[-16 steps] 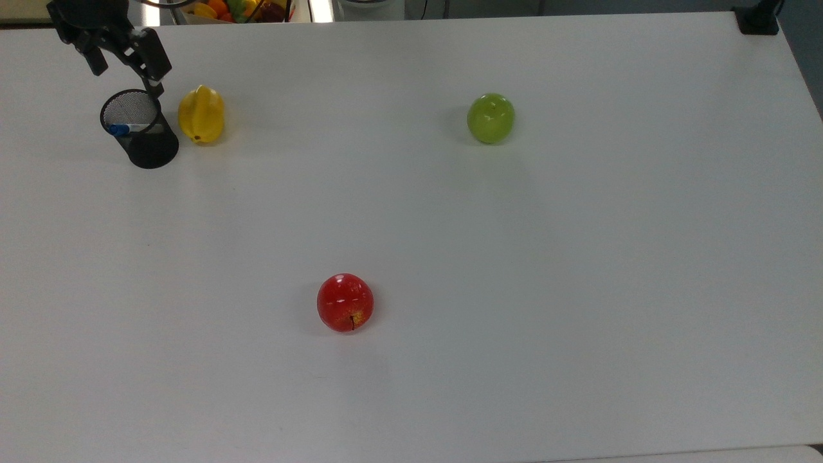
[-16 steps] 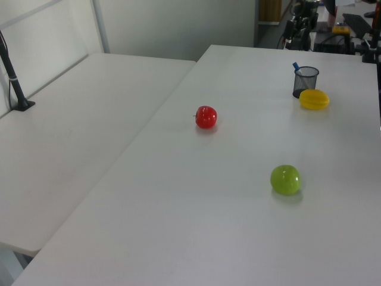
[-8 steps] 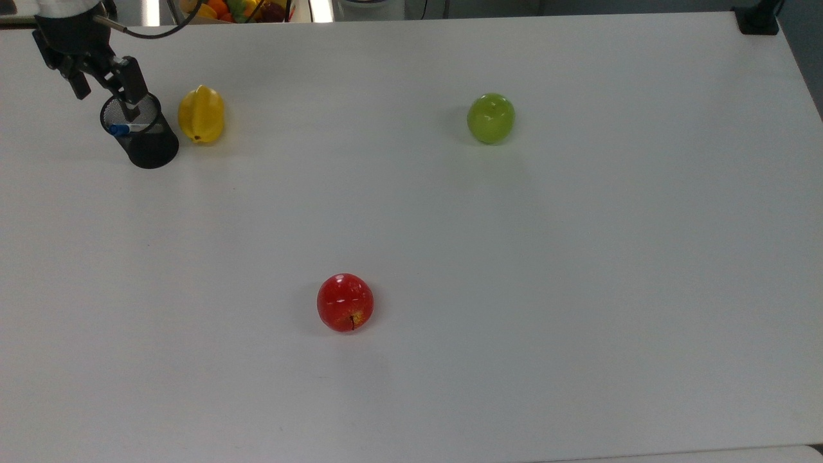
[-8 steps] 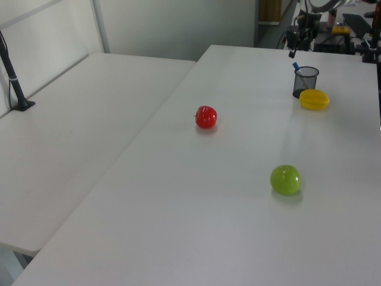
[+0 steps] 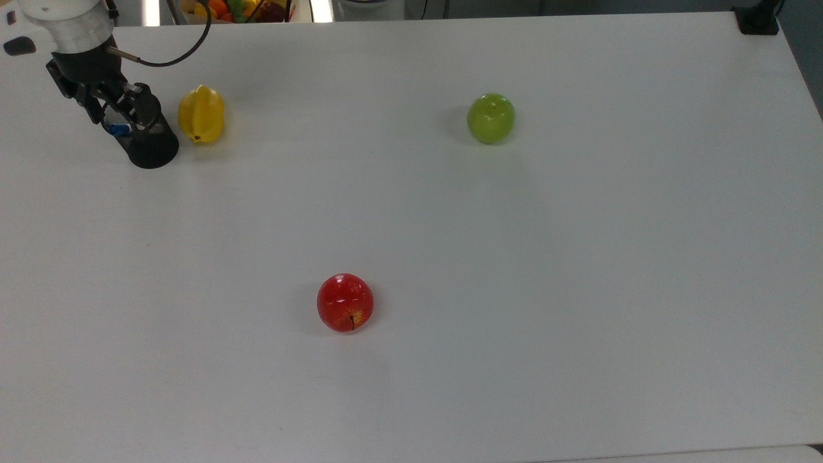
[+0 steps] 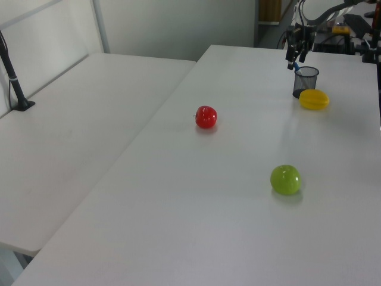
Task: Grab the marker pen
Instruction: 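Lower the gripper and close it on the blue-capped marker pen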
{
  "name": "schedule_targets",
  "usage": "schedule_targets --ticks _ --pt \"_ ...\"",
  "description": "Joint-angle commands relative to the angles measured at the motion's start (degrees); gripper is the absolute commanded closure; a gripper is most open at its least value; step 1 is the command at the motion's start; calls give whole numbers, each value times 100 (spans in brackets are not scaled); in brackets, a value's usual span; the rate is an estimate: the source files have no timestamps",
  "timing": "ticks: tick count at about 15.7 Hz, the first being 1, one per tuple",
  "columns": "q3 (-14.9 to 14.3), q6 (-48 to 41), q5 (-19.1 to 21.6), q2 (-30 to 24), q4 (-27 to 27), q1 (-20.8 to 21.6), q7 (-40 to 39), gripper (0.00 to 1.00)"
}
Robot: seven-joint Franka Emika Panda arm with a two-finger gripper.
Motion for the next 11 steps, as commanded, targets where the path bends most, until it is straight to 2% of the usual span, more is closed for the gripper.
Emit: schedule_targets --ticks 1,3,7,9,11 --pt "-40 108 -27 25 14 42 -316 48" --pt "-40 99 -18 26 14 34 -439 66" --pt "-40 99 -18 26 23 25 -554 75" --pt "-40 73 -18 17 31 16 -781 88" --pt "-40 47 0 8 31 -10 -914 95"
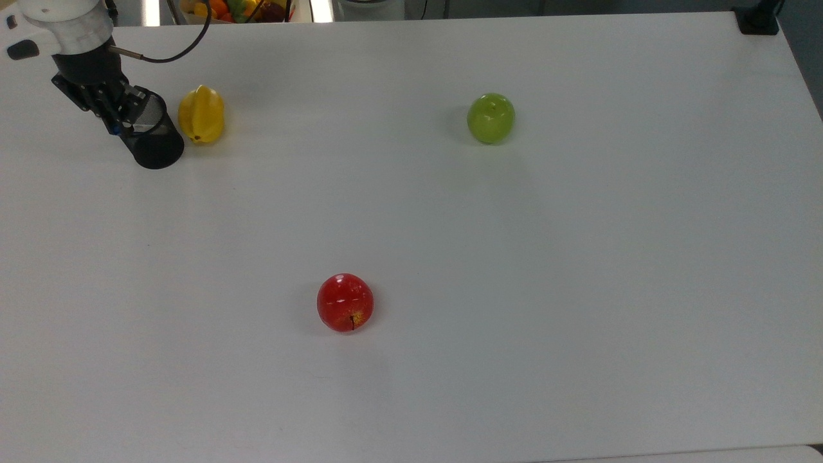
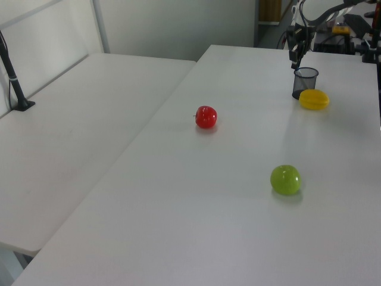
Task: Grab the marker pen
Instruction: 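Lower the gripper and close it on the blue-capped marker pen, then lift the marker pen up out of the pen cup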
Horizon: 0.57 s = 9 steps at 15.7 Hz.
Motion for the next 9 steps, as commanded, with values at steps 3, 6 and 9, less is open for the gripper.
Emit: schedule_targets --ticks 3,6,9 --pt "-58 26 26 -60 44 -32 -307 95" --pt "-207 -132 61 -157 289 -67 -299 95" --pt "-260 -361 96 -262 553 -76 -299 95"
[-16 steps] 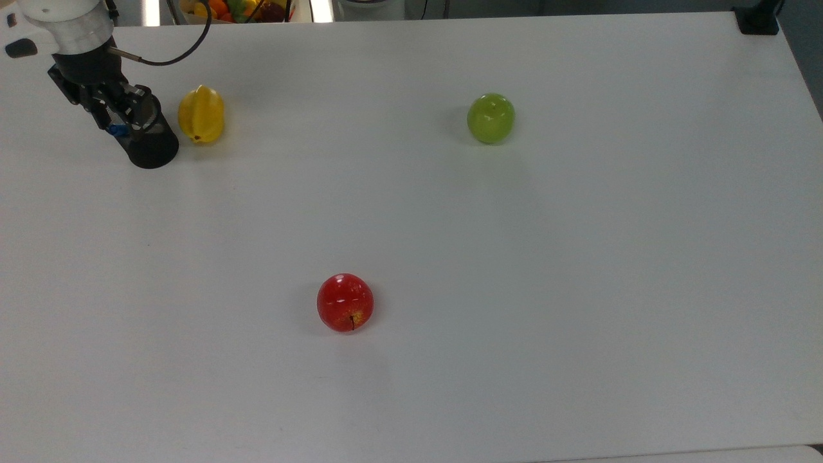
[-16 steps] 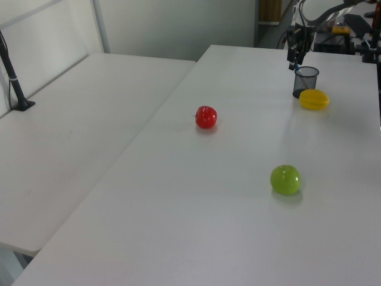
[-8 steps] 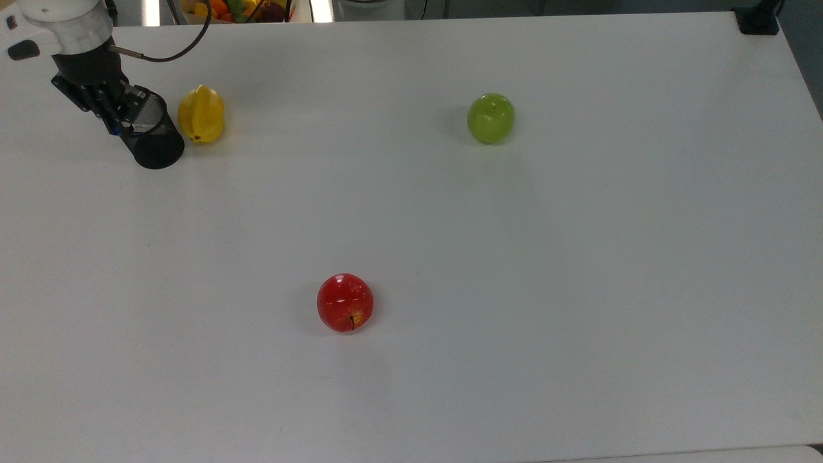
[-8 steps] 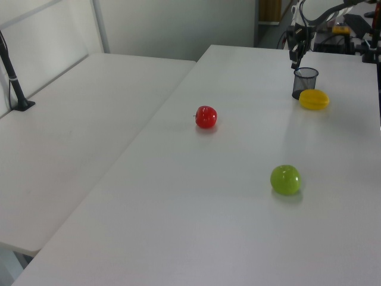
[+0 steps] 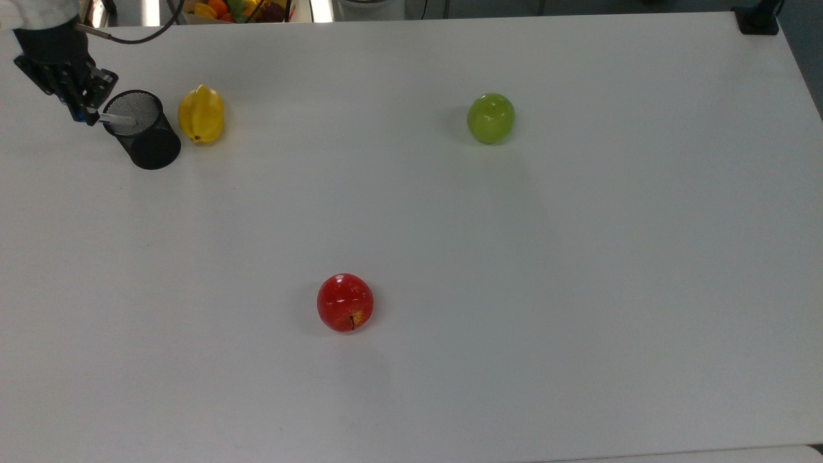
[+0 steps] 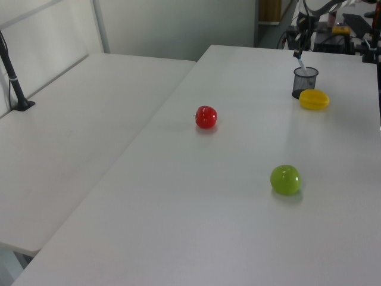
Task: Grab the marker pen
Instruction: 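Lift the marker pen up out of the pen cup, then carry the held marker pen away from the cup toward the red apple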
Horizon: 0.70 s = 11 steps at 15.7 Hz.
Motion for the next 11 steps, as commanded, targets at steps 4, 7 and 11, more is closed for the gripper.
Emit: schedule_targets --ticks 4,7,11 --pt "-74 -457 427 -423 354 31 -143 95" --pt "-65 -1010 664 -458 793 84 -116 95" --pt "-74 -1783 814 -581 1032 469 -46 94"
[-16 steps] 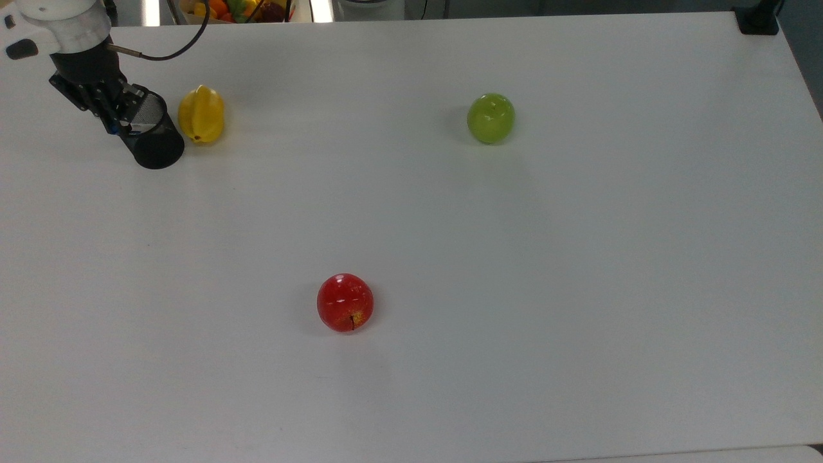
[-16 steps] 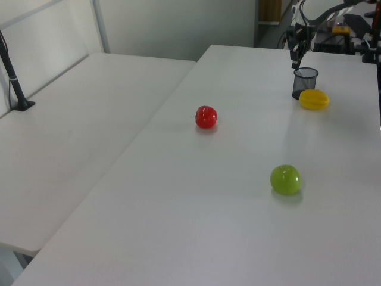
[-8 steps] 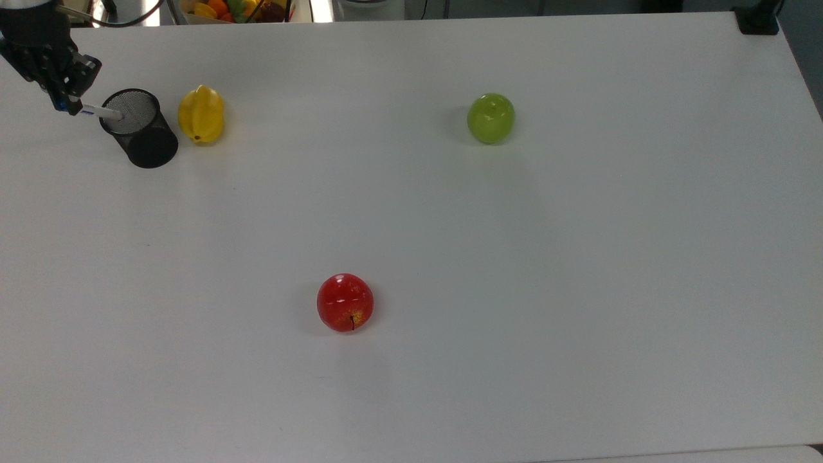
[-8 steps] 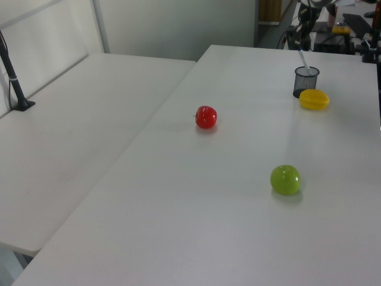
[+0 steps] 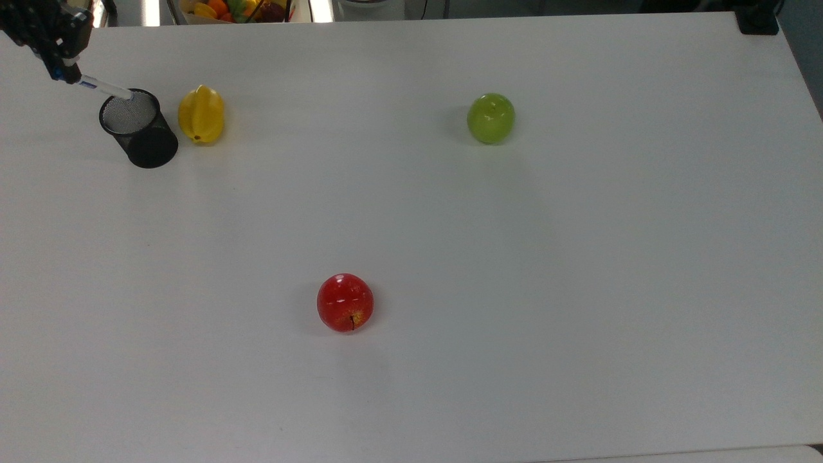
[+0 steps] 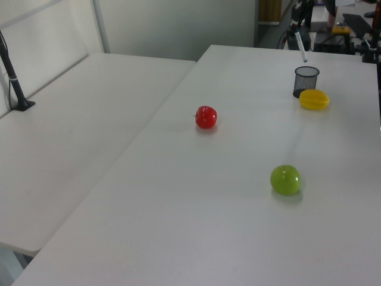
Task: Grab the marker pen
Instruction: 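Carry the held marker pen away from the cup toward the red apple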
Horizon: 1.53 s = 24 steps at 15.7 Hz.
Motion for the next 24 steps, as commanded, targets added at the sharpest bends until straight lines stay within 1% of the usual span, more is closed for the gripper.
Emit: schedule_targets --ticks 1,3,7,11,14,17,19,22,24 --pt "-55 -755 131 -156 127 463 64 94" --pt "-28 -1019 123 -156 136 788 449 94" --pt "16 -1275 131 -156 110 1271 916 93" --pt "25 -1390 131 -51 48 1764 1172 93" --pt "42 -1416 131 90 -84 2080 1190 92" --pt "42 -1495 131 292 -145 2432 1374 92" --pt "42 -1469 131 528 -145 2617 1401 91" --pt "86 -1425 131 819 -137 2828 1409 91" --pt "130 -1416 131 951 -137 2890 1409 91"
